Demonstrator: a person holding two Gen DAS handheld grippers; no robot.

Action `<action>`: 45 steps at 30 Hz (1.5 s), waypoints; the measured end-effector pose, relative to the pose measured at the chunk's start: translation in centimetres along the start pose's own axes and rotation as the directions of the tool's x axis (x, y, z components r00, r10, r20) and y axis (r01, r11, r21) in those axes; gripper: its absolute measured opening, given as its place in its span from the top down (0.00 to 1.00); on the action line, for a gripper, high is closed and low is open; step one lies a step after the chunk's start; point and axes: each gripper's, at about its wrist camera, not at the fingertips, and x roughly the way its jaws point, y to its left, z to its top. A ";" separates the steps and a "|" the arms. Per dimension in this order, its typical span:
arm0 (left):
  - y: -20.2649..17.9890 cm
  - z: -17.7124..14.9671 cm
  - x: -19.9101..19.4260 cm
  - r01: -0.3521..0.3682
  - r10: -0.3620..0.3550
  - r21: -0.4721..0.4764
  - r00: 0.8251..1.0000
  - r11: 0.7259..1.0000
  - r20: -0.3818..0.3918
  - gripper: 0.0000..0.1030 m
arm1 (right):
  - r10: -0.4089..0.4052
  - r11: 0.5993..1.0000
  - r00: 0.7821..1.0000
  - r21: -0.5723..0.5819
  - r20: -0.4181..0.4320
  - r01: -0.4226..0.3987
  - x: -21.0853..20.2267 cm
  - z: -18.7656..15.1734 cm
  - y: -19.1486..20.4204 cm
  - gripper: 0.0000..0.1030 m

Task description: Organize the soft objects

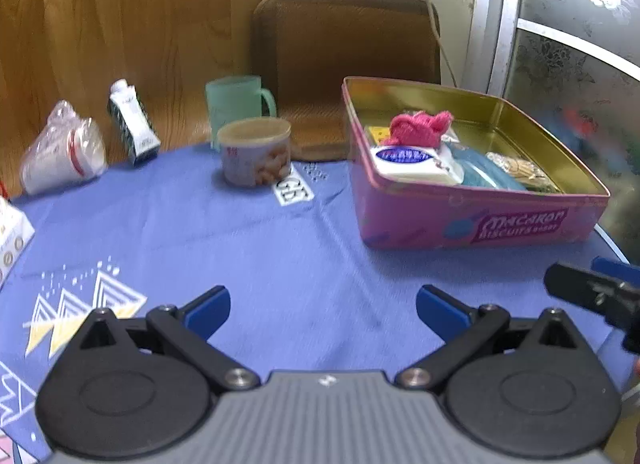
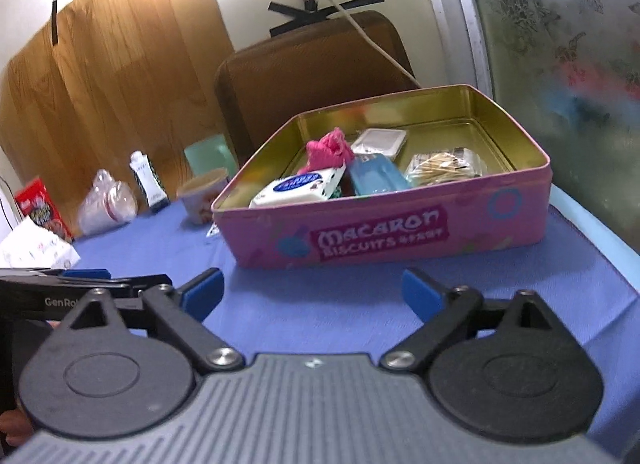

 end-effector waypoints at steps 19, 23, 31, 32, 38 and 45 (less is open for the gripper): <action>3.4 -2.1 -0.4 -0.047 0.046 -0.036 0.998 0.998 -0.032 0.00 | -0.222 0.973 0.965 0.031 -0.140 0.228 1.2 -0.5 4.3 0.00; 3.9 -2.2 -0.4 -0.059 0.058 -0.042 0.998 0.997 -0.036 0.00 | -0.225 0.969 0.957 0.059 -0.184 0.239 1.4 -0.9 5.0 0.00; 4.4 -2.1 -0.3 -0.077 0.075 -0.055 0.996 0.996 -0.042 0.00 | -0.238 0.969 0.942 0.005 -0.235 0.246 2.3 -1.8 6.7 0.00; 4.5 -2.1 -0.3 -0.079 0.076 -0.056 0.996 0.995 -0.043 0.00 | -0.240 0.969 0.941 0.004 -0.238 0.248 2.4 -1.9 6.8 0.00; 4.8 -2.1 -0.2 -0.089 0.087 -0.058 0.995 0.994 -0.046 0.00 | -0.243 0.969 0.940 -0.009 -0.241 0.248 2.5 -1.9 7.5 0.00; 6.5 -2.3 -0.5 -0.122 0.118 -0.091 0.992 0.988 -0.049 0.00 | -0.213 0.977 0.944 -0.057 -0.253 0.206 2.8 -2.3 9.6 0.00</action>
